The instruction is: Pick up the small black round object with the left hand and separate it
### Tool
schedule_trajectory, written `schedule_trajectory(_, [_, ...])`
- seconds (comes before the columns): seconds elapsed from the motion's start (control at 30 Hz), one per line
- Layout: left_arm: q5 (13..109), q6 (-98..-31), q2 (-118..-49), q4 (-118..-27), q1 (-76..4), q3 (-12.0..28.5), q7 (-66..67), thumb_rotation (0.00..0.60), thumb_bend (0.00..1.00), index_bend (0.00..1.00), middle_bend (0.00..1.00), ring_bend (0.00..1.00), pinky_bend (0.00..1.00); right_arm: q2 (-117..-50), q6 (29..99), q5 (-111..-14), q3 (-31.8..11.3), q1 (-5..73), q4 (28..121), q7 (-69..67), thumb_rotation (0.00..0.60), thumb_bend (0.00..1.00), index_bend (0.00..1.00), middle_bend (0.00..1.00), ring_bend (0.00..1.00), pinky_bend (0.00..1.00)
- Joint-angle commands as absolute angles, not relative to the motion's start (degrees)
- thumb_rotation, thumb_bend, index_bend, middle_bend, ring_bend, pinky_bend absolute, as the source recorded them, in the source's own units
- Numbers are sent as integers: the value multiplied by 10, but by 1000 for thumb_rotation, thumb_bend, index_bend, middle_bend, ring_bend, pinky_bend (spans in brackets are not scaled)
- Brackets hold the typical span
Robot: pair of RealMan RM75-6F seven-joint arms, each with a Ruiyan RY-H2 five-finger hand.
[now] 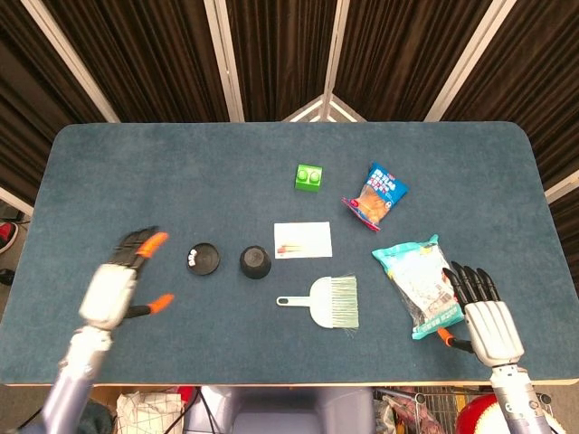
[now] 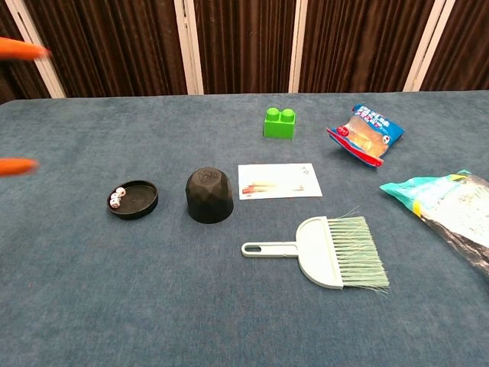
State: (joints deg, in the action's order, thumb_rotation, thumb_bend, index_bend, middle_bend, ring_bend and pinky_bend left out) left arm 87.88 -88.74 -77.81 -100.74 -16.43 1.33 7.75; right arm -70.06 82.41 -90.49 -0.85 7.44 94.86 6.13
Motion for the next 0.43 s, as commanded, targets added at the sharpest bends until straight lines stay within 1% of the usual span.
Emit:
schedule_trajectory(0.03, [873,-1008,-732,-1009,-57,-13,86,600,323,136,43,0,0,-702,827,-904,-11,73,947,70,600,208,0,0,15,0])
schedule_trajectory(0.13, [849,-1016,-725,-1000,-39,-10,85,600,366,148,50,0,0,-703,831,-900,-14,71,946,82,600,209,0,0,15,0])
schedule_trajectory(0.27, [826,-1012,-724,-987,-24,-2,53,600,381,153,59,0,0,-706,838,-893,-20,69,943,101,600,209,0,0,15,0])
schedule_trajectory(0.43, [827,-1000,-711,-980,-19,3,33,600,382,154,70,0,0,-714,846,-883,-27,65,937,123,600,209,0,0,14,0])
